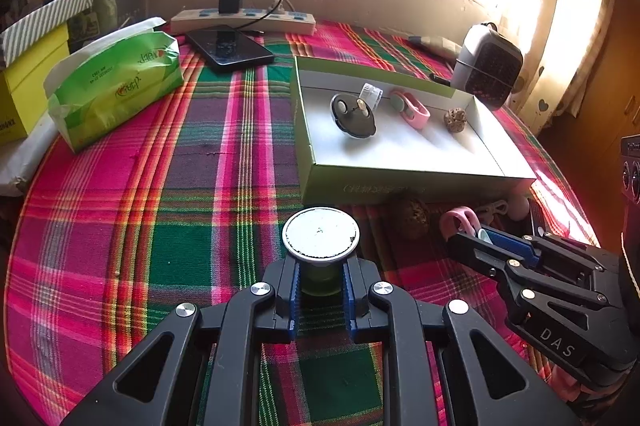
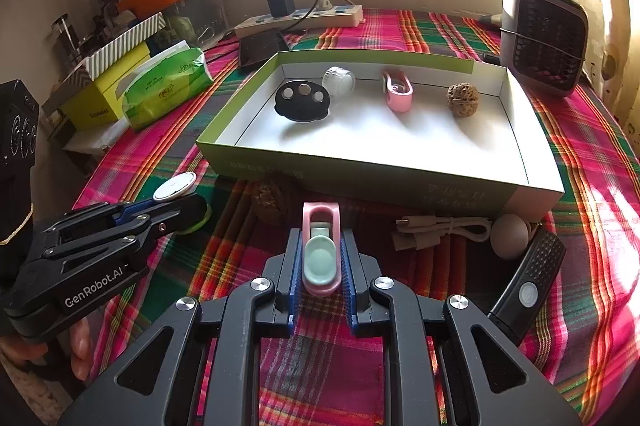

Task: Organize objects
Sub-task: 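Carry the green spool and pink-and-teal clip with both grippers into the box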

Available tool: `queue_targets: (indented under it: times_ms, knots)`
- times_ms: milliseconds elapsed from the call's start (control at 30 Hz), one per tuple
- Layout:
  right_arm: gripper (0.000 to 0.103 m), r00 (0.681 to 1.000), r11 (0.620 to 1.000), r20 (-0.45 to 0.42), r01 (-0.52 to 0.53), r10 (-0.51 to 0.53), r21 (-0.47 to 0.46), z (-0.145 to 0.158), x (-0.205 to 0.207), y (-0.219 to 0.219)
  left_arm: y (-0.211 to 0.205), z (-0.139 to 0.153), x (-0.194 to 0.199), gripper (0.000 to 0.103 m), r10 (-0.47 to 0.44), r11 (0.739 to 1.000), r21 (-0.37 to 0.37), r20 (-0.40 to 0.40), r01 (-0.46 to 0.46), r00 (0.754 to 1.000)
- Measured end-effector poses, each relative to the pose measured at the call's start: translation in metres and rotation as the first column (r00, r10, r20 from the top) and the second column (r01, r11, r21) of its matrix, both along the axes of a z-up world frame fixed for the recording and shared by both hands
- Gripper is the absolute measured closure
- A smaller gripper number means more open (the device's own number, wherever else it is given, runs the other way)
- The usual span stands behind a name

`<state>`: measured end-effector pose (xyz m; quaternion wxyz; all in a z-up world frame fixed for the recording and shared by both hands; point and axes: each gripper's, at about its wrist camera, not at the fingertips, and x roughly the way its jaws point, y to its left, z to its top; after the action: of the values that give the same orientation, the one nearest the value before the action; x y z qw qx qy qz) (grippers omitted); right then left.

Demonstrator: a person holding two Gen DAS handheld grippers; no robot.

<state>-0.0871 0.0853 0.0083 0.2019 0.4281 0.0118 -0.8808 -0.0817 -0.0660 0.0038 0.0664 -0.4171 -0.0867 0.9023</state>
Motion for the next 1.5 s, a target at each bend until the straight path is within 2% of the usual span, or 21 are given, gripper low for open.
queue_targets:
  times_ms: [267, 567, 767, 1067, 1500]
  knots:
    - [0.084, 1.0, 1.0, -0.008, 0.001, -0.001, -0.014, 0.005, 0.002, 0.004, 0.003, 0.008, 0.005, 0.088, -0.01, 1.0, -0.008, -0.025, 0.009, 1.0]
    - [0.084, 0.999, 1.0, -0.035, -0.001, 0.0, -0.027, 0.02, 0.003, 0.006, 0.006, 0.027, 0.004, 0.088, -0.031, 0.999, 0.019, -0.056, 0.032, 0.998]
    - [0.084, 0.998, 0.999, -0.057, 0.005, -0.007, -0.035, 0.033, -0.004, 0.01, 0.013, 0.038, -0.005, 0.088, -0.055, 0.998, -0.003, -0.082, 0.055, 0.995]
    - [0.084, 0.998, 0.999, -0.054, 0.017, -0.019, -0.028, 0.045, -0.034, 0.014, 0.023, 0.042, -0.031, 0.088, -0.077, 0.997, 0.014, -0.083, 0.078, 0.994]
    - [0.084, 1.0, 1.0, 0.002, 0.02, -0.02, -0.007, 0.036, -0.086, 0.01, 0.03, 0.032, -0.067, 0.088, -0.085, 0.996, 0.02, -0.047, 0.086, 0.995]
